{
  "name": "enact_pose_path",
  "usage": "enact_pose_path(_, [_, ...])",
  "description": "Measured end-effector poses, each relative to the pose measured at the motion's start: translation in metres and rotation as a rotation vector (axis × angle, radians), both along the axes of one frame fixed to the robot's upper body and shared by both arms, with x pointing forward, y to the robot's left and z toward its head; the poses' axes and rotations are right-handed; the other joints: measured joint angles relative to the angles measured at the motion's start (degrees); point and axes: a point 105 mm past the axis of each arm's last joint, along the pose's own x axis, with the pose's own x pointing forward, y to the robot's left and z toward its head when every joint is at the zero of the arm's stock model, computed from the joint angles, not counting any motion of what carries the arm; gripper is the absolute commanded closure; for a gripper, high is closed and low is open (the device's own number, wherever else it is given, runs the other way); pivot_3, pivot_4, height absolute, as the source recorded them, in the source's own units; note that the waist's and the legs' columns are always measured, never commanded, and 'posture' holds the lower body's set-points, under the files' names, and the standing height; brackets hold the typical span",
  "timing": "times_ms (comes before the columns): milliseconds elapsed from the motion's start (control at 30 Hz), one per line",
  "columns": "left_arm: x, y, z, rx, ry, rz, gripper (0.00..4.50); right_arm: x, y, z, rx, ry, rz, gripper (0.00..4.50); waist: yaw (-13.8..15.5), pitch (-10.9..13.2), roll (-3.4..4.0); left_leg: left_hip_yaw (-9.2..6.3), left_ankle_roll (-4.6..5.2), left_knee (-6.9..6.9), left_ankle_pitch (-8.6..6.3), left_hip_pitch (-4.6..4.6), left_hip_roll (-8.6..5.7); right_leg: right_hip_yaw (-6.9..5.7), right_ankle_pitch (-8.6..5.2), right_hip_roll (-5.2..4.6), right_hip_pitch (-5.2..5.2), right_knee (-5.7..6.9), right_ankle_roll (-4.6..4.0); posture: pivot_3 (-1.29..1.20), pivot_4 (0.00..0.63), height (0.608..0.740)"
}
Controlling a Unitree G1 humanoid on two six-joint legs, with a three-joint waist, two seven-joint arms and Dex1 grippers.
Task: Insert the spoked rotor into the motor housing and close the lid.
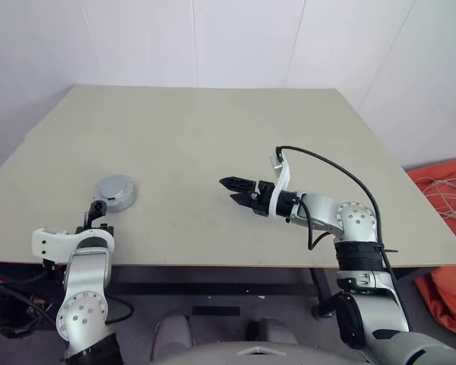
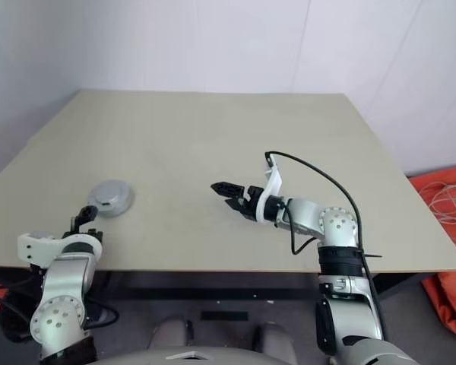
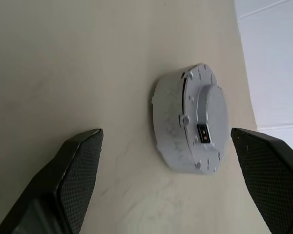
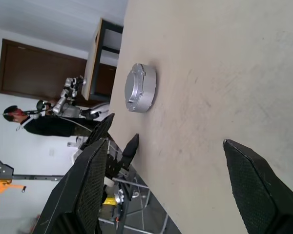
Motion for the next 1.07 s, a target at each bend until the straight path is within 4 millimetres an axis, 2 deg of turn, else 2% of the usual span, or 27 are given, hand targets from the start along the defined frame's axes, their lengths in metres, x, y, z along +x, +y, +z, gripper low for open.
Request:
enact_pose_path(100, [0.014, -0.017, 0.029, 0.083, -0.130, -0.149, 0.66, 0.001, 0.001, 0.000, -0.029, -0.038, 0.004, 0.27, -0.1, 0.0, -0.01, 0.00, 0.00, 0.00, 0.00, 0.02, -0.02, 0.01, 0.01, 0.00, 0.00, -0.01, 0.02, 0.00, 0.000, 0.740])
enact_pose_path(167, [0.021, -0.025, 0.043, 0.153, -0.194, -0.222, 1.30, 0.003, 0.000, 0.000, -0.063, -0.080, -0.013, 0.27, -0.2, 0.0, -0.03, 0.00, -0.01, 0.01, 0.01, 0.02, -0.02, 0.04, 0.03, -0.01, -0.01, -0.04, 0.07, 0.00, 0.000, 0.740])
enact_pose_path(367, [0.031, -0.033, 0.051, 0.395, -0.232, -0.326, 3.27, 0.016, -0.014, -0.001, -0.200, -0.278, -0.144, 0.27, -0.2, -0.1, -0.04, 0.02, -0.01, -0.02, 0.01, -0.01, 0.00, 0.05, 0.05, 0.00, -0.08, -0.04, 0.09, 0.00, 0.000, 0.740])
enact_pose_path(467, [0.035, -0.035, 0.048, 0.579, -0.224, -0.384, 4.28, 0.023, -0.028, -0.006, -0.351, -0.435, -0.232, 0.27, -0.1, -0.1, -0.03, 0.02, 0.01, -0.02, -0.01, -0.08, -0.03, 0.07, 0.05, -0.02, -0.12, -0.05, 0.09, 0.00, 0.000, 0.740])
enact_pose_path(500, [0.035, -0.036, 0.046, 0.634, -0.219, -0.402, 4.44, 0.025, -0.033, -0.006, -0.401, -0.493, -0.253, 0.27, -0.1, -0.1, -0.03, 0.02, 0.03, -0.03, -0.02, -0.09, -0.03, 0.07, 0.05, -0.02, -0.12, -0.05, 0.09, 0.00, 0.000, 0.740])
enact_pose_path(600, [0.033, -0.044, 0.034, 0.827, -0.198, -0.479, 4.44, 0.022, -0.047, -0.009, -0.555, -0.678, -0.307, 0.27, -0.1, -0.1, -0.02, 0.03, 0.16, -0.05, -0.09, -0.08, -0.03, 0.08, 0.04, -0.02, -0.13, -0.07, 0.08, 0.00, 0.000, 0.740])
enact_pose_path(800, [0.022, -0.065, 0.010, 1.124, -0.215, -0.616, 4.44, 0.006, -0.064, -0.029, -0.719, -0.830, -0.312, 0.27, -0.4, 0.0, 0.05, 0.06, 0.43, -0.09, -0.25, 0.01, -0.01, 0.13, 0.03, 0.00, -0.13, -0.08, 0.06, 0.00, 0.000, 0.740])
enact_pose_path(867, [0.020, -0.065, 0.009, 1.181, -0.228, -0.617, 4.50, 0.002, -0.067, -0.034, -0.749, -0.843, -0.315, 0.64, -0.5, 0.0, 0.12, 0.07, 0.45, -0.08, -0.26, 0.06, -0.01, 0.15, 0.03, 0.01, -0.12, -0.07, 0.05, 0.00, 0.000, 0.740])
enact_pose_path(1067, [0.015, -0.056, 0.006, 1.234, -0.221, -0.541, 4.50, 0.004, -0.070, -0.027, -0.771, -0.900, -0.336, 0.64, -1.7, 0.0, 0.24, 0.08, 0.46, -0.08, -0.27, 0.23, -0.04, 0.19, 0.03, 0.00, -0.04, -0.07, 0.05, 0.00, 0.000, 0.740])
